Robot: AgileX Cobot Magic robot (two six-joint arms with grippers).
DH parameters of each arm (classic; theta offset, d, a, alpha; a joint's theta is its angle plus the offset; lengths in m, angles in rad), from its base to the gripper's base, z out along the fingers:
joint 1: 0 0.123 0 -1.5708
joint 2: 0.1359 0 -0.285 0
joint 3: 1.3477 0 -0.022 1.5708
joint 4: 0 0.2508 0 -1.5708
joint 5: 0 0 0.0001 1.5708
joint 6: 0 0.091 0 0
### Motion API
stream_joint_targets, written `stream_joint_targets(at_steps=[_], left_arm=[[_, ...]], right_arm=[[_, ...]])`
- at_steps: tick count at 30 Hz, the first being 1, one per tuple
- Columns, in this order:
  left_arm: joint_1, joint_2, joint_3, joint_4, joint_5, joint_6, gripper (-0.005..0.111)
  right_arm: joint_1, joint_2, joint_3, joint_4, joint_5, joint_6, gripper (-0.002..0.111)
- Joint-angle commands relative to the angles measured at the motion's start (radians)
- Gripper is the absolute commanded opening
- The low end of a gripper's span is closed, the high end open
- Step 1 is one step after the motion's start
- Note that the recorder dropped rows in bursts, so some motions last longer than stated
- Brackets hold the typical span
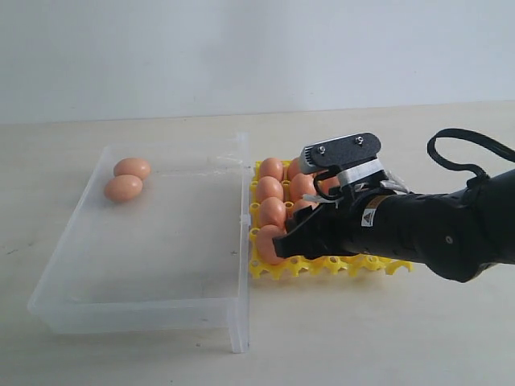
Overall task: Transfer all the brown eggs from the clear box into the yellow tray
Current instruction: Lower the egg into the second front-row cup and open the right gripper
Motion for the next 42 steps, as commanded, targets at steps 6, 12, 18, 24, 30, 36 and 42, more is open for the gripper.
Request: stream_joint_targets(at_steps=[6, 12, 18, 24, 30, 36, 42], left_arm=[[0.001, -0.006, -0.004, -0.002, -0.004, 0.003, 0.0], [0.001, -0.006, -0.004, -0.002, -0.004, 0.003, 0.0], [0.001, -0.006, -0.004, -0.002, -0.004, 0.003, 0.0], [0.001, -0.006, -0.004, -0.002, -0.004, 0.003, 0.0], [0.001, -0.006, -0.004, -0.002, -0.004, 0.003, 0.0], [0.001, -0.006, -0.004, -0.002, -0.004, 0.003, 0.0], [0.001, -0.006, -0.004, -0.002, -0.004, 0.003, 0.0]], right_arm=[[-0.023, 0.006, 0.0, 0.013, -0.01, -0.007, 0.0], [-0.023, 0.017, 0.0, 0.013, -0.01, -0.007, 0.0], [-0.023, 0.017, -0.002, 0.01, -0.018, -0.007, 0.0], [-0.023, 0.017, -0.008, 0.01, -0.019, -0.007, 0.0], [-0.023, 0.017, -0.008, 0.008, -0.019, -0.007, 0.0], [-0.023, 0.017, -0.008, 0.004, -0.022, -0.007, 0.015], [-0.023, 0.017, -0.008, 0.004, -0.022, -0.007, 0.055]])
